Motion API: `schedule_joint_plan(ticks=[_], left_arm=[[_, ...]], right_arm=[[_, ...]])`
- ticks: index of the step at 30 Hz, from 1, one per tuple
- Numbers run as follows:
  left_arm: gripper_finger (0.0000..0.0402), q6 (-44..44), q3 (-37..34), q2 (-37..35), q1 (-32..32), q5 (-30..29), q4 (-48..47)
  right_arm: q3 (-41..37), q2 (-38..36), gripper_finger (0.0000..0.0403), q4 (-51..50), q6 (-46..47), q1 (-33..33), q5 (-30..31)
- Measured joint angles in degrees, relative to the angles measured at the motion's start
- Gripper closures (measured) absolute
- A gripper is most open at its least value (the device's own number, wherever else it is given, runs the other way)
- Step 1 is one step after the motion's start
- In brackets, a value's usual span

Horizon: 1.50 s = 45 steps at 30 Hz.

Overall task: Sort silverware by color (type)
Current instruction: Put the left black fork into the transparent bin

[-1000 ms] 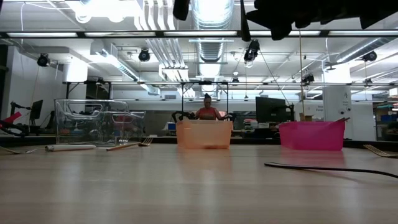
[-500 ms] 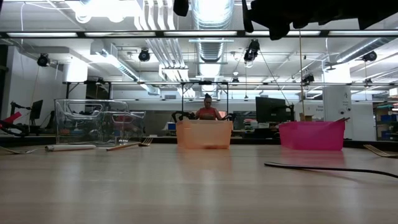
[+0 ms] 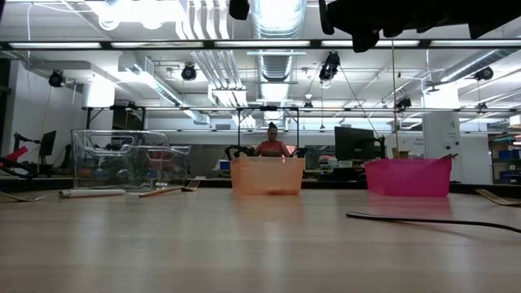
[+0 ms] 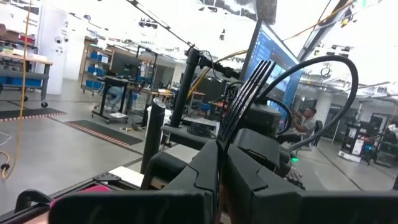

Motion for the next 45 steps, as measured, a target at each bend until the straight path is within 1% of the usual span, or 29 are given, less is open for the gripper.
schedule_joint_plan(ticks=[6, 9, 12, 16, 19, 27, 30, 33, 38, 41, 45], left_arm=[[0.0402, 2.7, 0.0, 2.3, 0.1, 0.4, 6.0], [0.0402, 3.0, 0.0, 2.4, 0.1, 1.4, 6.6], [0.0402, 3.0, 0.0, 2.4, 0.1, 1.4, 6.6], [0.0401, 3.1, 0.0, 2.3, 0.2, 1.6, 6.5], [0.0401, 3.3, 0.0, 2.3, 0.1, 1.9, 6.3], [0.0396, 3.1, 0.0, 2.2, 0.1, 1.7, 6.4], [0.0375, 3.7, 0.0, 2.0, 0.1, 1.4, 6.6], [0.0344, 5.1, 0.0, 1.9, 0.2, 1.1, 6.6], [0.0292, 8.6, 0.0, 1.7, 0.2, -2.3, 6.4], [0.0267, 9.0, 0.0, 1.7, 0.3, -2.4, 6.1], [0.0246, 9.7, 0.0, 1.7, 0.4, -2.3, 4.9]], right_arm=[[0.0, 0.0, 0.0302, 0.2, 0.0, 0.0, 0.2], [0.0, 0.0, 0.0305, 0.2, 0.0, 0.0, 1.9], [0.0, 0.0, 0.0328, 0.2, -0.9, 0.0, 3.3], [0.0, 0.0, 0.0381, 0.2, -1.7, 0.0, 3.4], [0.0, 0.0, 0.0389, 0.2, -2.0, 0.0, 3.3], [0.0, 0.0, 0.0391, 0.6, -0.7, 0.0, 3.4], [0.0, 0.0, 0.0393, 1.5, 0.8, 0.0, 3.6], [0.0, 0.0, 0.0393, 2.2, 2.4, 0.0, 4.0], [0.0, 0.0, 0.0393, 3.3, 5.6, 0.0, 5.1], [0.0, 0.0, 0.0394, 3.9, 6.3, 0.0, 6.7], [0.0, 0.1, 0.0394, 3.8, 6.2, 0.0, 9.9]])
